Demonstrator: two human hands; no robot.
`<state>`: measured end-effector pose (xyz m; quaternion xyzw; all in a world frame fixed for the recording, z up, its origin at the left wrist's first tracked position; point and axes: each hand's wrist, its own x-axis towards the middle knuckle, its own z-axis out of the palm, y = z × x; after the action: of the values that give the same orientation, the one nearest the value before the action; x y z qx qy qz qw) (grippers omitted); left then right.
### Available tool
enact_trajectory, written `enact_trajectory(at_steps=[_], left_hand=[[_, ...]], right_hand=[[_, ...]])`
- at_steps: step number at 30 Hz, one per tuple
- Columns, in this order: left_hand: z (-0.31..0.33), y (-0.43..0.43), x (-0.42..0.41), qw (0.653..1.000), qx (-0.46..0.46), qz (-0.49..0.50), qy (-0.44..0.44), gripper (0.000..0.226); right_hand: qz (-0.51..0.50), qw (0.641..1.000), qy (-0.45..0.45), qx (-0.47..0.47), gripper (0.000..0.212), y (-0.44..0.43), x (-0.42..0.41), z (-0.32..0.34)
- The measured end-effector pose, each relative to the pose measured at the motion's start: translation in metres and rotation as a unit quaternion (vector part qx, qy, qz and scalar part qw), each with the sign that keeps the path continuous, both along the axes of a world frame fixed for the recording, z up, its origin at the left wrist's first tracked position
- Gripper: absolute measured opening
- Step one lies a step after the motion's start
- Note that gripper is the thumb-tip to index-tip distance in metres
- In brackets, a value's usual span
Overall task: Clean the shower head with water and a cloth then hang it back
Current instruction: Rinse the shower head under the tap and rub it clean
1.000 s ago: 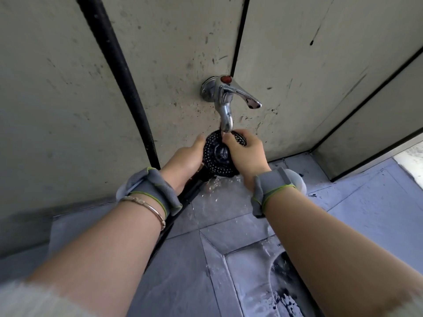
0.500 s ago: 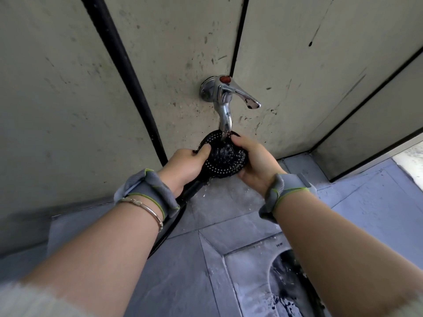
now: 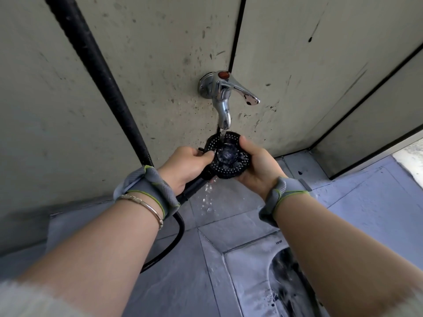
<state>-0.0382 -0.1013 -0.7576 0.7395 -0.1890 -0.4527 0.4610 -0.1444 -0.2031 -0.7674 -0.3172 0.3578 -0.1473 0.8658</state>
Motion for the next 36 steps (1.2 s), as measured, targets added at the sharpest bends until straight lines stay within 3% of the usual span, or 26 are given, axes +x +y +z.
enact_trajectory(at_steps=[7,12,14,16,18,21,25,27,32,36], left_hand=[[-0.006,0.002,0.002,0.999,-0.008,0.006,-0.045,0.036],[-0.007,0.004,0.002,0.994,0.01,-0.005,-0.109,0.047],[-0.006,0.004,0.002,0.99,0.013,-0.016,-0.136,0.044],[-0.004,0.003,0.002,0.984,0.019,-0.032,-0.173,0.04],[-0.004,0.001,0.003,0.981,0.027,-0.038,-0.188,0.04],[-0.004,0.001,0.007,0.984,0.017,-0.035,-0.172,0.038],[-0.003,0.004,0.013,0.984,0.004,-0.019,-0.176,0.035],[-0.004,0.005,0.013,0.983,0.007,-0.023,-0.184,0.034],[-0.005,0.004,0.011,0.982,0.007,-0.023,-0.189,0.031],[-0.005,0.004,0.013,0.986,-0.002,-0.013,-0.168,0.032]], right_hand=[[0.026,0.999,-0.011,-0.022,0.039,-0.002,0.001,0.005],[0.007,0.992,0.098,-0.075,0.036,-0.005,0.006,0.005],[0.012,0.972,0.166,-0.164,0.034,-0.004,0.01,0.007],[0.051,0.928,0.236,-0.283,0.036,0.002,0.015,0.009],[0.043,0.896,0.28,-0.343,0.037,0.007,0.019,0.009],[0.011,0.897,0.277,-0.343,0.035,0.008,0.022,0.009],[-0.004,0.961,0.164,-0.223,0.019,0.008,0.021,0.008],[0.008,0.973,0.135,-0.186,0.018,0.008,0.019,0.008],[0.04,0.892,0.253,-0.372,0.045,0.012,0.022,0.009],[-0.014,0.935,0.215,-0.283,0.022,0.011,0.027,0.011]])
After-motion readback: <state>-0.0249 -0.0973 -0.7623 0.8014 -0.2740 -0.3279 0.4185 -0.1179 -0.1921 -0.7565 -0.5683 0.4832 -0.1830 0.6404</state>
